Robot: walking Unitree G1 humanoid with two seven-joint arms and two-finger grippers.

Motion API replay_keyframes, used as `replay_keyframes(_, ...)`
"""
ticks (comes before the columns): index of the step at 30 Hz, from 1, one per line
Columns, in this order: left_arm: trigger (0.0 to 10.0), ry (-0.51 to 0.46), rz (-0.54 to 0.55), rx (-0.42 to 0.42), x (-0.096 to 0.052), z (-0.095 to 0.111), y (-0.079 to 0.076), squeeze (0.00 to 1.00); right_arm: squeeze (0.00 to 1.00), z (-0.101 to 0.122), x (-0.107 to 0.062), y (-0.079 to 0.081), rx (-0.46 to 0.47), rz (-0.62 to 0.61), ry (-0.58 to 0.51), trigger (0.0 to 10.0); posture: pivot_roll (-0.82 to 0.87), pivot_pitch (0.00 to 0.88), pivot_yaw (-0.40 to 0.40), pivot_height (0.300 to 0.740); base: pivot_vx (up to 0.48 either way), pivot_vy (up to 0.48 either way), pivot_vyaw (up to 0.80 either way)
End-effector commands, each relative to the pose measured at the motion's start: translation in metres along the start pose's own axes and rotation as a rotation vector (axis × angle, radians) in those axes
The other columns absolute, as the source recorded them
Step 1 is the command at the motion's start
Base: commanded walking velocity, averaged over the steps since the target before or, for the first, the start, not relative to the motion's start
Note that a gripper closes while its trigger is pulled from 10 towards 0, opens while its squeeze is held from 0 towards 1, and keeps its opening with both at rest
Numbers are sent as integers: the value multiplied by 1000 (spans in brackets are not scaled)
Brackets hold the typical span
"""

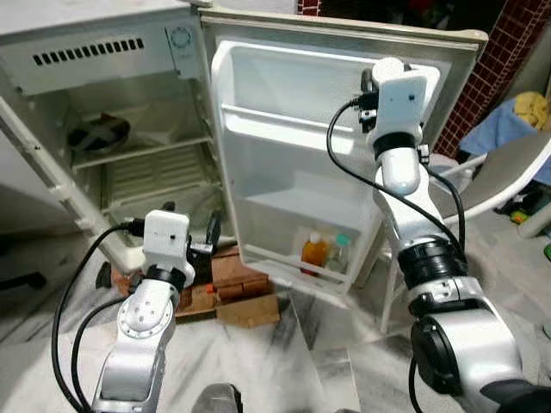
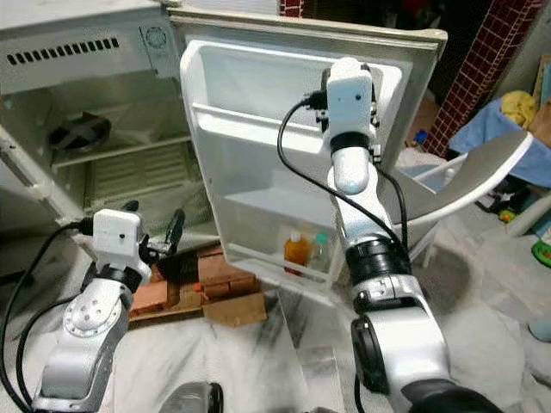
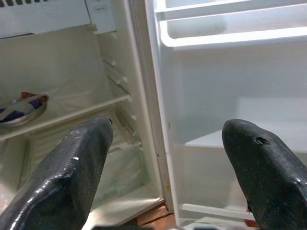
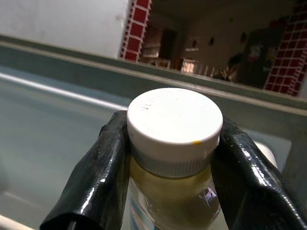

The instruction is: Restocking fridge

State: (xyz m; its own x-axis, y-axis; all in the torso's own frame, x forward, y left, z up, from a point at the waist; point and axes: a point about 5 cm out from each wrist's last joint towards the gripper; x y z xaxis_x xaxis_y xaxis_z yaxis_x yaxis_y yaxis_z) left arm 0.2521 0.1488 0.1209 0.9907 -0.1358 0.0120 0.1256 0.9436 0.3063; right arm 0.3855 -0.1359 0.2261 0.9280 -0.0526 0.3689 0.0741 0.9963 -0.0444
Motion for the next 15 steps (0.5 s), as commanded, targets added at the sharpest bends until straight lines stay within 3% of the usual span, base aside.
replay_keyframes(1,10000,3,8,11,-2,2,4,0,0,-3,5,-7,-12,-49,39,10000,160,56,-11,740,0,0,0)
replay_keyframes(8,10000,8,-2,14,-2,2,2,0,0,-22,1,-11,-2,-54,142,10000,154,53,-7,740,0,0,0)
replay_keyframes(9,10000,9,-3,14,-2,2,2,0,216,-24,-1,-12,7,-54,149,10000,152,52,-7,740,0,0,0)
replay_keyframes(10,10000,10,-4,14,-1,2,1,0,1000,-26,-2,-13,17,-54,156,10000,150,51,-7,740,0,0,0)
replay_keyframes(15,10000,12,-9,11,-1,1,0,0,1000,-22,-2,-16,44,-48,119,10000,143,45,-7,740,0,0,0)
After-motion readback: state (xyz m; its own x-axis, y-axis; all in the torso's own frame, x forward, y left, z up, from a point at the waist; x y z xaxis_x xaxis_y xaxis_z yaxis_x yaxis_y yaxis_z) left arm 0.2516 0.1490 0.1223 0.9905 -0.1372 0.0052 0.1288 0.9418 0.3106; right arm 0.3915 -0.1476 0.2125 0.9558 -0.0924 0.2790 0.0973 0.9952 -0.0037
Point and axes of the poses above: a point about 5 cm out from each wrist's last joint towards the gripper, its own x axis pointing out of the wrist towards the gripper, its own z axis along the axis of the wrist's last joint, y = z × x, and after that the axes turned 11 degrees about x, right-handed
